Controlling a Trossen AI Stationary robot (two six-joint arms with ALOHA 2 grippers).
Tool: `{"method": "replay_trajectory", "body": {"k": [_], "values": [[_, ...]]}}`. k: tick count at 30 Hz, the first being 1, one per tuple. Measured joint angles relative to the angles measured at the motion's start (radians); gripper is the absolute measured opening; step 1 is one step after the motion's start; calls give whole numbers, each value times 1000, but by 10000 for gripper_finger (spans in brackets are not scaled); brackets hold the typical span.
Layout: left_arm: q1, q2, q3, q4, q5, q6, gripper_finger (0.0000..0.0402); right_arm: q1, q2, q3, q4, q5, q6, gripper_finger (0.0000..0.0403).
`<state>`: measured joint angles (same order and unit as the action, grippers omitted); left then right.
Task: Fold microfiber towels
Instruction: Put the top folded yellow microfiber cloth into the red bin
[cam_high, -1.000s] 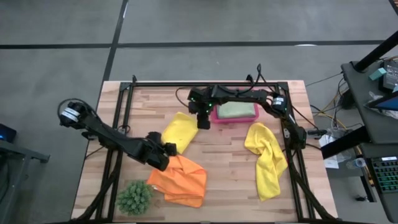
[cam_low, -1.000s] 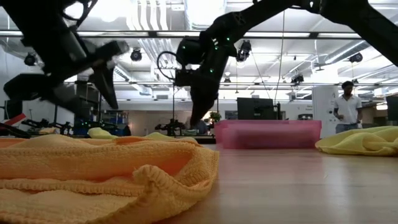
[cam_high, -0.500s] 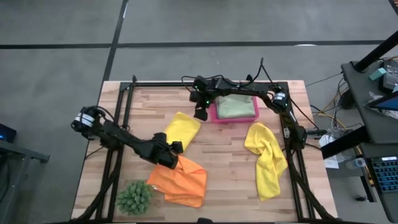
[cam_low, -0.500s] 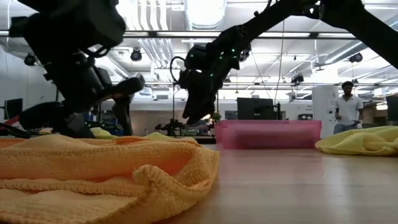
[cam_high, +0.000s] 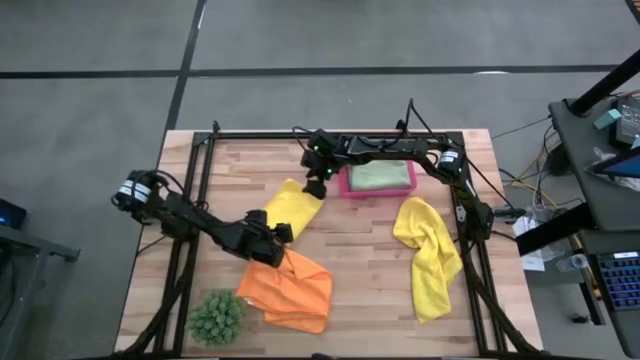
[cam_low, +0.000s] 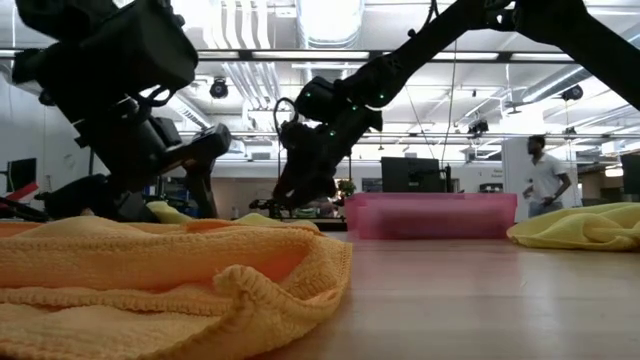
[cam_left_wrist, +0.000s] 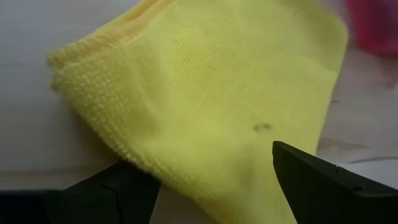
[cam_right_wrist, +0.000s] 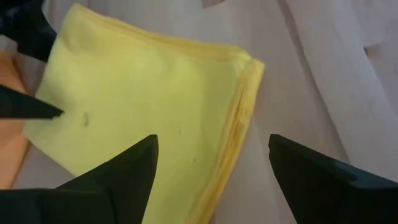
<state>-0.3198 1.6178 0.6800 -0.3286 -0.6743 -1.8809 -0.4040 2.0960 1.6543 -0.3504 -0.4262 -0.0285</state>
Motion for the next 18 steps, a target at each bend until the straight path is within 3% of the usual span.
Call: {"method": "replay_trajectory", "body": {"k": [6, 10, 18], "values": [[28, 1, -55, 110, 2, 37, 269, 5, 0, -8, 27, 12, 53, 290], [42, 2, -56, 129, 8, 85, 239, 9, 0, -10, 35, 70, 54, 290], [59, 4, -57, 170, 1, 142, 173, 18, 0, -37, 52, 79, 44, 290]]}}
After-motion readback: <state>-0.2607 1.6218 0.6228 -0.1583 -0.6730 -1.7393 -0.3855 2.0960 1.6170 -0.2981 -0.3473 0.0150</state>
